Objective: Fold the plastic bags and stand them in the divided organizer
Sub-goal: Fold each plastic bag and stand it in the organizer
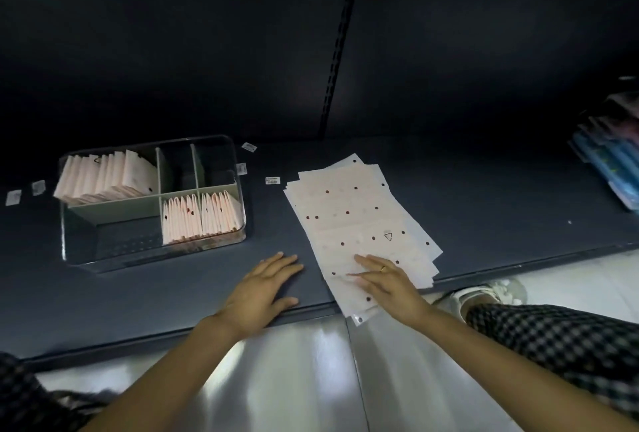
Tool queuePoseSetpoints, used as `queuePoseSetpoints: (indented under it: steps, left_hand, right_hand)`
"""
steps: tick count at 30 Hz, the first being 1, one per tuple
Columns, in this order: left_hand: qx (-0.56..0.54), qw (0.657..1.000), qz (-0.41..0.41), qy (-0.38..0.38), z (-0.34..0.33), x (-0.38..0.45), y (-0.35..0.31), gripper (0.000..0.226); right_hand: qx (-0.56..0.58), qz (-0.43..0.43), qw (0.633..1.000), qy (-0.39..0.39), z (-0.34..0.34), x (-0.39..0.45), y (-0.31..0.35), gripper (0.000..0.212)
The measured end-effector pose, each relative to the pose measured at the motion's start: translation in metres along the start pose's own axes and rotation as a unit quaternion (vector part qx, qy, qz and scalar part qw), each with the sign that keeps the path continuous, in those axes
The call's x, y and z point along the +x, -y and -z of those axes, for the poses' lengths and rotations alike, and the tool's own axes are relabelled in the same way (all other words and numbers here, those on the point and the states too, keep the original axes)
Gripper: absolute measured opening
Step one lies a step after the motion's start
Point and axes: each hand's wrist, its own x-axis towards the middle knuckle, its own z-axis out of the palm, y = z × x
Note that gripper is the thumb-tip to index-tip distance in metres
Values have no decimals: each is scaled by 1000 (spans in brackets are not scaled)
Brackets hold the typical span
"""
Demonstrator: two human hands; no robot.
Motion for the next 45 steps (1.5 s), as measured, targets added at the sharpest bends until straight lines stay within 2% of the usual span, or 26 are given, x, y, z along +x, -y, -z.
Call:
queuePoseSetpoints:
  steps: [3, 4, 6, 7, 8, 12, 15, 18, 19, 21, 23, 25, 28, 31, 35, 38, 40, 42, 43, 45]
  left_hand:
    - [-80, 996, -15, -23, 4, 9, -20, 72]
    - [-113, 993, -11, -29, 5, 11, -25, 63]
    - [-165, 985, 0, -53, 8, 14, -33, 25]
    - [-195, 979, 12, -58, 10, 15, -35, 19]
    - [-237, 970, 27, -56, 13, 15, -36, 26]
    - [-447, 884, 100, -94, 25, 18, -33, 29]
    - [-498, 840, 155, -149, 30, 24, -30, 24]
    - [-509, 821, 183, -181, 31, 36, -27, 21]
    - [-498, 824, 190, -193, 30, 42, -26, 19]
    - [-425, 848, 213, -236, 29, 50, -25, 20]
    - [-291, 881, 215, -304, 25, 53, -24, 36]
    - [-169, 923, 138, -316, 20, 51, -27, 37]
    - [-26, 969, -9, -247, 2, 43, -30, 27]
    - [69, 976, -80, -189, -13, 38, -29, 36]
    - [204, 972, -85, -73, -29, 30, -18, 61]
    - [248, 968, -48, -14, -31, 24, -15, 67]
    - [243, 969, -33, 17, -31, 25, -14, 71]
    - [209, 976, -42, 42, -33, 28, -11, 74]
    - [197, 978, -38, 61, -33, 29, -9, 74]
    - [200, 976, -36, 73, -34, 29, -7, 73]
  right_hand:
    - [47, 19, 998, 46, 6, 6, 32, 34]
    - [74, 26, 994, 72, 10, 7, 41, 36]
    - [122, 12, 985, 123, 19, 10, 56, 42]
    - [140, -3, 979, 151, 24, 13, 61, 44]
    - [155, -15, 971, 180, 32, 16, 63, 44]
    - [192, -40, 944, 266, 83, 26, 46, 61]
    - [315, -83, 915, 239, 113, 30, 19, 50]
    - [359, -139, 915, 118, 105, 47, 1, 22]
    - [348, -157, 921, 76, 97, 55, -1, 12]
    - [317, -193, 928, 21, 81, 72, -5, 10]
    - [272, -228, 935, -16, 67, 89, -10, 28]
    - [224, -249, 941, -57, 60, 104, -11, 41]
    - [183, -270, 941, -94, 51, 120, -15, 49]
    - [159, -286, 939, -104, 45, 130, -20, 49]
    - [127, -296, 939, -118, 38, 135, -24, 47]
    - [110, -293, 941, -127, 37, 133, -23, 44]
    - [54, -268, 945, -181, 36, 125, -19, 38]
    - [-27, -176, 951, -252, 29, 107, -13, 37]
    - [-50, -98, 961, -255, 24, 95, -10, 35]
    - [-85, 59, 977, -186, 11, 68, -6, 29]
